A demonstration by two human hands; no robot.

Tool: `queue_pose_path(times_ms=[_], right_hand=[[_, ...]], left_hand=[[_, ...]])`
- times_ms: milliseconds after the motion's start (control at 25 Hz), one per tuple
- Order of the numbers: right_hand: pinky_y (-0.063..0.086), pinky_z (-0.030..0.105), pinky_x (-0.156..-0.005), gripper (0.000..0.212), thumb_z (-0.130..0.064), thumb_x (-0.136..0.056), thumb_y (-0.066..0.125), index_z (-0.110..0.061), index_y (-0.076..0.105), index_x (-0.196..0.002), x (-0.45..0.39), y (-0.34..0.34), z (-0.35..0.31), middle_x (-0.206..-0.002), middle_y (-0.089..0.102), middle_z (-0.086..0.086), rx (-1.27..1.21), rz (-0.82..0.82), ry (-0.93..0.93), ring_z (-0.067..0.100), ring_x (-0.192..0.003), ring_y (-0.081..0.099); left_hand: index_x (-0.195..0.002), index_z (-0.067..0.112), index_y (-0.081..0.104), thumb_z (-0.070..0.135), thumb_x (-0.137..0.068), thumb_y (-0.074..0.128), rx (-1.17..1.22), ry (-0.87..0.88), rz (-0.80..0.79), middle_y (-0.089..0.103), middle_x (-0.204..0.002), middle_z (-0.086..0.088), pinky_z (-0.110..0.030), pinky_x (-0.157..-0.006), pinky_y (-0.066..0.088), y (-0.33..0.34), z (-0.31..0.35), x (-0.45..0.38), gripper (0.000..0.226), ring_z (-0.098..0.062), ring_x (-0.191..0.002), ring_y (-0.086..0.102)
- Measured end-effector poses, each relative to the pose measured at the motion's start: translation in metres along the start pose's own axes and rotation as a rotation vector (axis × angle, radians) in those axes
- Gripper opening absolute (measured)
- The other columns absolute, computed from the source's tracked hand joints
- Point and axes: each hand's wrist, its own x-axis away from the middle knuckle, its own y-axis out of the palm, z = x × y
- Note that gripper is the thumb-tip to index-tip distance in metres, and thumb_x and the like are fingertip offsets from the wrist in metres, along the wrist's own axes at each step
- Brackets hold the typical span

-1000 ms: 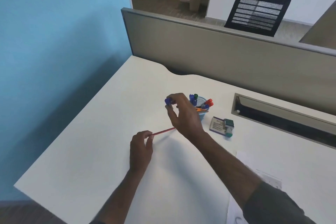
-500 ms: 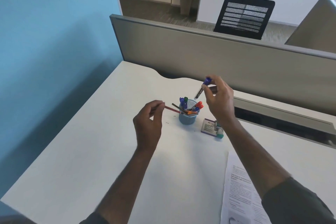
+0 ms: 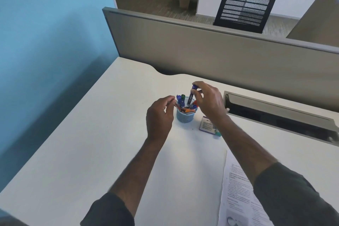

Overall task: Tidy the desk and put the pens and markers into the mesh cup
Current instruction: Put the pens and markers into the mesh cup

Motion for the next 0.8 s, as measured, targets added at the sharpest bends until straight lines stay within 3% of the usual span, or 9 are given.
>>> queue_pose_path(times_ms=[200, 320, 480, 800], right_hand=[[0.042, 0.027, -0.068, 0.017, -0.029, -0.091, 0.065, -0.02, 0.074, -0.104, -0.001, 0.016, 0.01, -0.103, 0.071, -0.004, 0.141, -0.068, 0.03, 0.021, -0.089, 0.064], [0.043, 0.032, -0.07, 0.019, -0.028, -0.088, 0.07, -0.017, 0.076, -0.102, -0.004, 0.02, 0.013, -0.099, 0.066, 0.002, 0.223, -0.11, 0.031, 0.026, -0.085, 0.063], [0.042, 0.037, -0.078, 0.021, -0.027, -0.089, 0.068, -0.017, 0.076, -0.105, -0.006, 0.025, 0.011, -0.102, 0.064, 0.007, 0.321, -0.179, 0.054, 0.028, -0.091, 0.06], [0.046, 0.037, -0.078, 0.021, -0.028, -0.092, 0.062, -0.02, 0.076, -0.105, -0.011, 0.027, 0.0, -0.108, 0.064, 0.007, 0.392, -0.29, 0.114, 0.027, -0.093, 0.06]], left_hand=[[-0.107, 0.016, 0.074, 0.02, -0.096, 0.064, -0.127, 0.002, -0.085, 0.069, -0.093, 0.0, -0.039, -0.069, 0.057, 0.011, -0.005, 0.002, 0.015, -0.019, -0.083, 0.065], [-0.107, 0.021, 0.073, 0.025, -0.098, 0.061, -0.229, -0.014, -0.125, 0.062, -0.087, 0.0, -0.035, -0.059, 0.053, 0.016, -0.008, 0.006, 0.016, -0.02, -0.077, 0.061], [-0.11, 0.025, 0.072, 0.028, -0.099, 0.057, -0.283, -0.055, -0.196, 0.066, -0.091, 0.002, -0.033, -0.061, 0.053, 0.022, -0.011, 0.007, 0.019, -0.02, -0.082, 0.064], [-0.117, 0.029, 0.069, 0.034, -0.102, 0.049, -0.364, -0.118, -0.306, 0.071, -0.104, 0.002, -0.032, -0.071, 0.05, 0.028, -0.015, 0.002, 0.026, -0.022, -0.094, 0.065]])
